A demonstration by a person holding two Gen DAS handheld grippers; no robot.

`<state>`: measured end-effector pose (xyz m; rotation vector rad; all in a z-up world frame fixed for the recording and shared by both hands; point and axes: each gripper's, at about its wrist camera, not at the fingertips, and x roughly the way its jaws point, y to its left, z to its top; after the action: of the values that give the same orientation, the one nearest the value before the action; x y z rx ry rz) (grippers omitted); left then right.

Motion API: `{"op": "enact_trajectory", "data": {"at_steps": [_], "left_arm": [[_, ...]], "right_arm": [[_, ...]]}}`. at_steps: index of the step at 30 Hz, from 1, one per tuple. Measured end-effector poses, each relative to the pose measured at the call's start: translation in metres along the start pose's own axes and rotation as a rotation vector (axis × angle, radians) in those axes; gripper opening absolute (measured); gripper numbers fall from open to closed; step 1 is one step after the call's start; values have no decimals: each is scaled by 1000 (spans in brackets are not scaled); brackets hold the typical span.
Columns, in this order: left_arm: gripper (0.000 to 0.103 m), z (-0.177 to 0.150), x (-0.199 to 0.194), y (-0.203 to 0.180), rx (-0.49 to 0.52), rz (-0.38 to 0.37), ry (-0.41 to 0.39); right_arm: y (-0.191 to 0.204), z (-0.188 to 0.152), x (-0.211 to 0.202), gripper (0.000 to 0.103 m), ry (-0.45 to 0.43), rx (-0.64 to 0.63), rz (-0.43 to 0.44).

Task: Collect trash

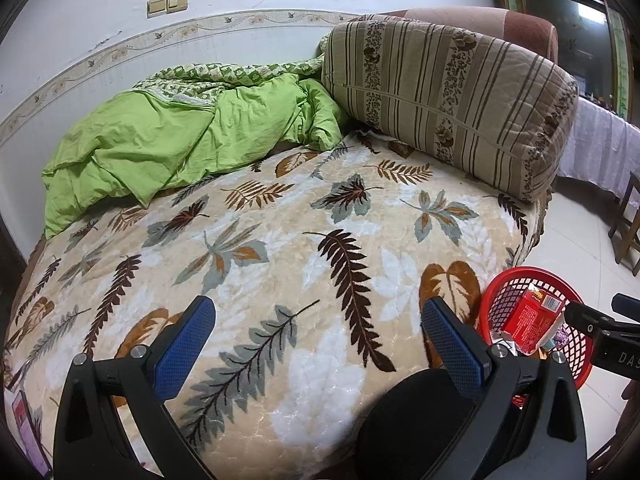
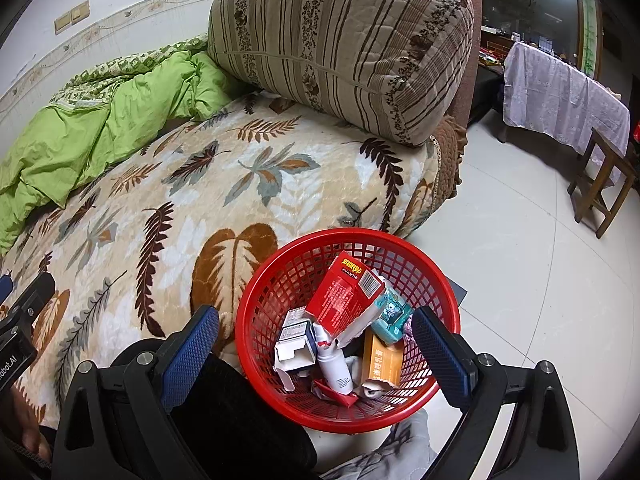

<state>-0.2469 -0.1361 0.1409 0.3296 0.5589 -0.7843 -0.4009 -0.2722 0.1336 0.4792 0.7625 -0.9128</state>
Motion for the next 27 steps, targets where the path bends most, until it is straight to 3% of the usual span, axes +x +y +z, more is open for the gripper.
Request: {"op": "enact_trajectory", "data": {"at_steps": [27], "left_arm": [[103, 3, -6, -6, 4, -2, -5]], "right_arm": [[-2, 4, 2, 98, 5, -9, 19]]}}
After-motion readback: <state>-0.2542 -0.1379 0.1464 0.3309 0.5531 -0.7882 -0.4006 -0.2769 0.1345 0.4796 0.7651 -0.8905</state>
